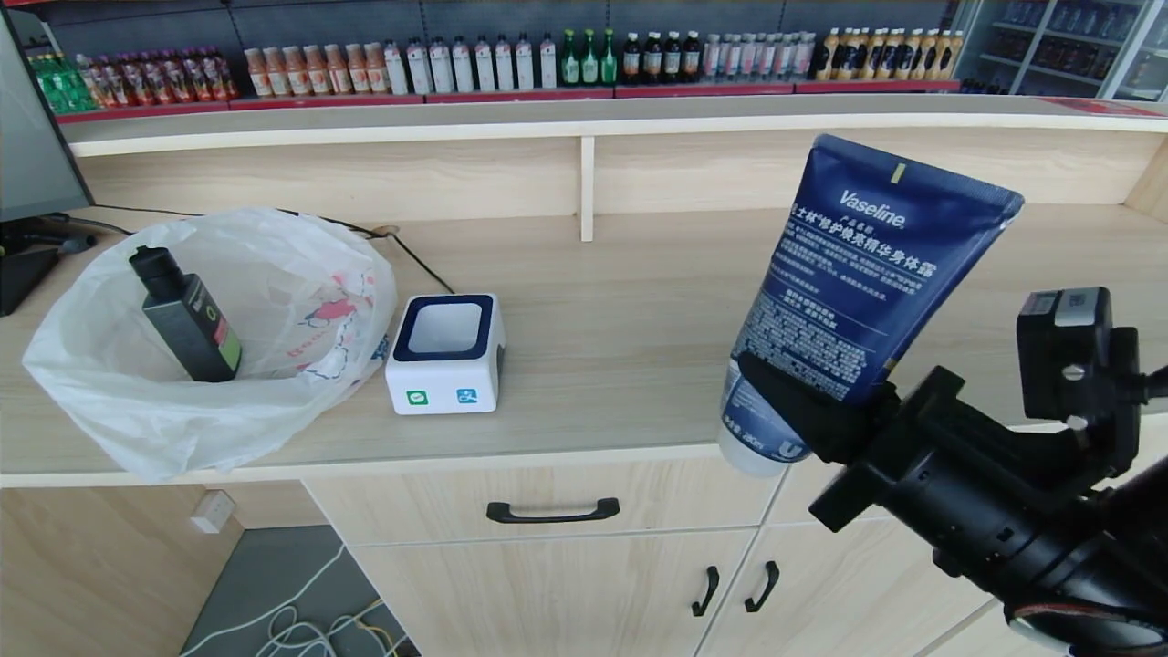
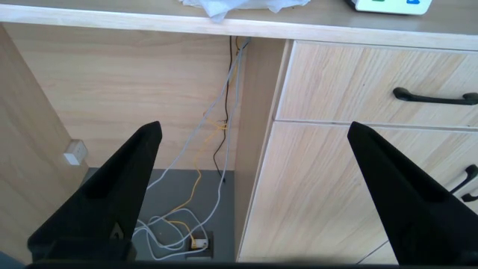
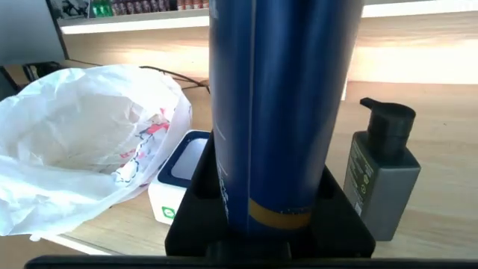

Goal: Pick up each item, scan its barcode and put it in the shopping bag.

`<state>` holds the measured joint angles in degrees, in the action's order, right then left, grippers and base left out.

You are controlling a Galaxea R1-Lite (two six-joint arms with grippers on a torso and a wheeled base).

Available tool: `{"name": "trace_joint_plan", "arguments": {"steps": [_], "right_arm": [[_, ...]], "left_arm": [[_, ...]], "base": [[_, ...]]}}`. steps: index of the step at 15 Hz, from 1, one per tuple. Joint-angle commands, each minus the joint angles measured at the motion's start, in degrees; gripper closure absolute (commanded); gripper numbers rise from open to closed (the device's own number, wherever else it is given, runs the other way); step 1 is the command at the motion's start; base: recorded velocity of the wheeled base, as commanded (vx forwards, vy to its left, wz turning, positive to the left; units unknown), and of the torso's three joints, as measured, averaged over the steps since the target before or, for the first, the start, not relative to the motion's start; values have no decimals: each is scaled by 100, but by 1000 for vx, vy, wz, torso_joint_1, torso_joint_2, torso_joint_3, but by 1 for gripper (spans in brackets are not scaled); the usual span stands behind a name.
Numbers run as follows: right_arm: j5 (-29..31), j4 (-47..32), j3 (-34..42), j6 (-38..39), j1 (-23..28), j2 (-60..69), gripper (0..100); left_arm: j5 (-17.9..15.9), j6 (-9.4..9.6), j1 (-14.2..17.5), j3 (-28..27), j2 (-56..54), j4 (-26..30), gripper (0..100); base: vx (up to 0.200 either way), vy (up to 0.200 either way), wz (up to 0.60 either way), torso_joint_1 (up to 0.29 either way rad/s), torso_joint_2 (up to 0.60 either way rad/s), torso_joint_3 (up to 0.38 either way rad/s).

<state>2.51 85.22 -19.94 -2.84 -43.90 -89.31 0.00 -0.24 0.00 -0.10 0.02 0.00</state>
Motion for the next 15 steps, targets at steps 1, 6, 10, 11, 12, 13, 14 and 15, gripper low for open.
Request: {"name": "trace_joint_plan", "arguments": {"steps": [1, 6, 10, 11, 12, 13, 14, 15], "right_arm": [[-181, 3, 298, 12, -93, 414, 100], [-1086, 3, 456, 961, -84, 783, 100], [-1719, 12, 456, 2191, -84, 1100, 100], [-2053, 12, 456, 2560, -84, 1179, 100], [-2062, 38, 448, 2754, -84, 1188, 100], [-2062, 144, 448, 3044, -84, 1179, 100], [-2062, 284, 448, 3413, -84, 1170, 100], [-2062, 398, 448, 3721, -75, 1170, 100]], "left_arm": [[0, -2, 0, 1, -2, 0, 0], [0, -2, 0, 1, -2, 0, 0], [0, -2, 0, 1, -2, 0, 0], [0, -2, 0, 1, -2, 0, 0], [0, -2, 0, 1, -2, 0, 0], [0, -2, 0, 1, -2, 0, 0], [0, -2, 0, 1, -2, 0, 0], [0, -2, 0, 1, -2, 0, 0]], "base": [[0, 0, 0, 0, 0, 0], [0, 0, 0, 0, 0, 0], [0, 0, 0, 0, 0, 0], [0, 0, 0, 0, 0, 0], [0, 0, 0, 0, 0, 0], [0, 0, 0, 0, 0, 0], [0, 0, 0, 0, 0, 0], [0, 0, 0, 0, 0, 0]]}}
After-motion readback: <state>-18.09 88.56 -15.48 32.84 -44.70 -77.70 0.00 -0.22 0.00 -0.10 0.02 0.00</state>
